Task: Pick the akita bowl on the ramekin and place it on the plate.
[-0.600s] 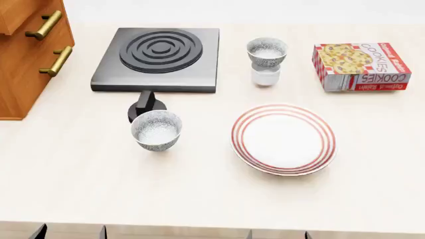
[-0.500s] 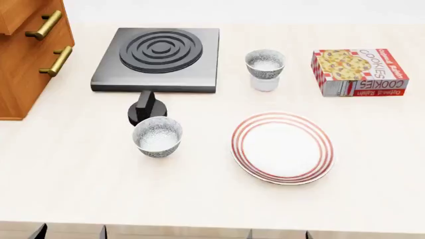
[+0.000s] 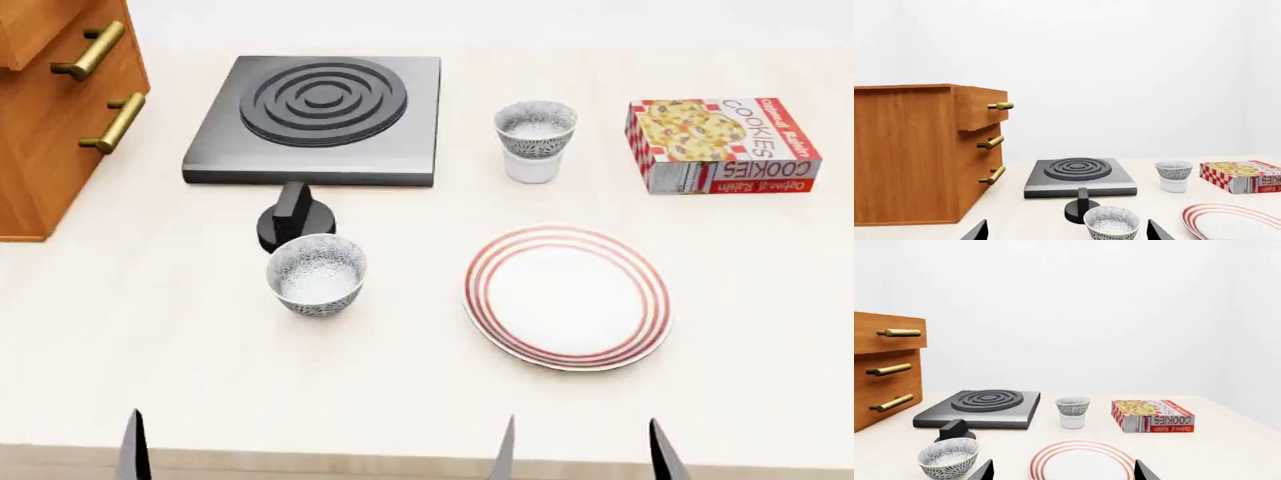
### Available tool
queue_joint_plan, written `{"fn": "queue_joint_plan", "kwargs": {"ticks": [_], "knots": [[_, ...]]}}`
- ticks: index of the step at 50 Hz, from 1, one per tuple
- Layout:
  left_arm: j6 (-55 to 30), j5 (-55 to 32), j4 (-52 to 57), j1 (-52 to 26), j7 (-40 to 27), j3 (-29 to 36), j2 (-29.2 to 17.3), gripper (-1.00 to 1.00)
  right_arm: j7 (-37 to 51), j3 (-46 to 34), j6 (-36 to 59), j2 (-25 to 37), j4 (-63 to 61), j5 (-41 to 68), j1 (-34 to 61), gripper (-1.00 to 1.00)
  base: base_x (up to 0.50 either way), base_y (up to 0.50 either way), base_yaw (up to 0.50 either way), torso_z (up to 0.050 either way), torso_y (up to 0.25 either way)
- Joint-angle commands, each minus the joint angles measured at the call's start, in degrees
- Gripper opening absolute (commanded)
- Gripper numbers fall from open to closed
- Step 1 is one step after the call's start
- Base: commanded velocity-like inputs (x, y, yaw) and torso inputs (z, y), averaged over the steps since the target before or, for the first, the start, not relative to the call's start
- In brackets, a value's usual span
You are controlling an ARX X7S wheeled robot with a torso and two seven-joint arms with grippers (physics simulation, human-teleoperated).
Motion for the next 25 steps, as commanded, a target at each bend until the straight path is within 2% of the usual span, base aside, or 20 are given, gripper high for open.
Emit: {"fn": "queue_joint_plan", "kwargs": {"ticks": [1, 7, 14, 25], "knots": [[-1.2, -0.5, 11.0, 3.8, -1.7, -0.3, -1.7, 1.00, 1.9, -1.3, 1.4, 1.5, -10.2, -0.9, -3.1, 1.00, 0.00, 0.00, 0.00, 0.000, 0.000], [-1.1, -1.5, 16.6, 6.3, -2.3, -0.7, -2.4, 1.00, 2.4, -2.1, 2.9, 2.4, -17.4, -0.9, -5.5, 1.00, 0.00, 0.00, 0.00, 0.000, 0.000], [-1.1, -2.0, 15.3, 5.6, -2.6, -0.3, -2.9, 1.00, 3.2, -2.0, 5.1, 2.5, -16.8, 0.4, -4.3, 1.00, 0.00, 0.00, 0.00, 0.000, 0.000], [-1.2, -2.4, 14.7, 5.2, -3.5, 0.1, -3.4, 1.00, 3.9, -3.1, 6.1, 3.3, -17.0, 0.7, -4.0, 1.00, 0.48, 0.00, 0.00, 0.000, 0.000]]}}
